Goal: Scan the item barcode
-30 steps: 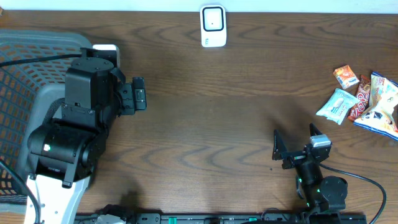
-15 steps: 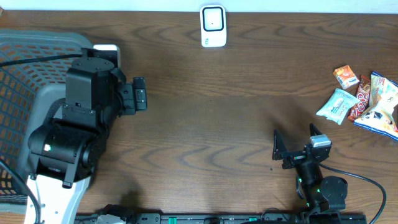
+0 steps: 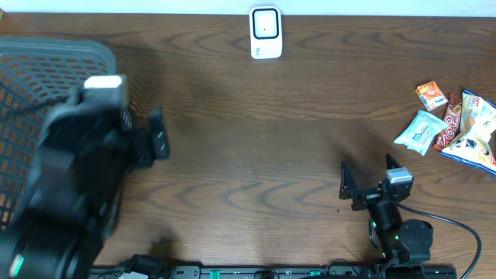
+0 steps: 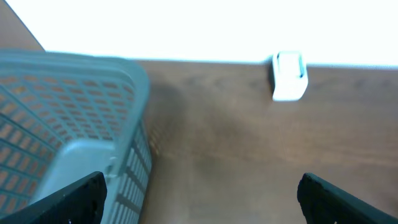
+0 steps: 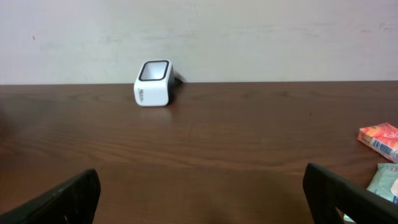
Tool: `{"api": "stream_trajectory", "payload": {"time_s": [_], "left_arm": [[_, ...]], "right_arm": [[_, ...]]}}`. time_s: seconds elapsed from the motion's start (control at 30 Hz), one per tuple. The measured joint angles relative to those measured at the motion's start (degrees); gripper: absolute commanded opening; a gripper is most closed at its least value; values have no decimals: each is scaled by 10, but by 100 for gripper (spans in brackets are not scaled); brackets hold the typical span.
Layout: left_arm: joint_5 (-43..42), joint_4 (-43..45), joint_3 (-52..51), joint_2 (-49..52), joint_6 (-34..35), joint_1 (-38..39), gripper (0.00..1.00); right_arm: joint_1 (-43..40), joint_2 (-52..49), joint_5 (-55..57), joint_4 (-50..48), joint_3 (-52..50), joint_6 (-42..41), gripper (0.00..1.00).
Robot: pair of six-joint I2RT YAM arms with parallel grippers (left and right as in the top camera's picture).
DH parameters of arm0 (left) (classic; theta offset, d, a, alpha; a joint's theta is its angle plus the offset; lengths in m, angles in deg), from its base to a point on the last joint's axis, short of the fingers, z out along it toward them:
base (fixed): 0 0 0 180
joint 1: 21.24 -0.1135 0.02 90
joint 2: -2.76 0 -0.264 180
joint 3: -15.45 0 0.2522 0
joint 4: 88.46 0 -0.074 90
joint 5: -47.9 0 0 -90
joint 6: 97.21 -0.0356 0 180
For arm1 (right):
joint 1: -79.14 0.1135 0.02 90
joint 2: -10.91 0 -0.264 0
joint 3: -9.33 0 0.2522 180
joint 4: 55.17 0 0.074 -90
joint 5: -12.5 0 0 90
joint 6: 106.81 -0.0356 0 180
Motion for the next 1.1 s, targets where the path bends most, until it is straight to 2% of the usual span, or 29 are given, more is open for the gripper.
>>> {"api": "stream_trajectory", "payload": {"time_s": [0.3, 0.67, 0.83, 0.9, 1.1], "left_arm": [[0, 0, 0, -160, 0, -18, 98], [0, -2, -2, -230, 0, -65, 98], [0, 12, -43, -270, 0, -63, 98], [-9, 47, -69, -289, 3, -59, 98], [-59, 262, -215, -350, 11, -51, 98]], "right_arm": [[0, 0, 0, 0, 0, 0, 99], [0, 0, 0, 0, 0, 0, 99], [0, 0, 0, 0, 0, 0, 99], [0, 0, 0, 0, 0, 0, 99], [0, 0, 0, 0, 0, 0, 99]]}}
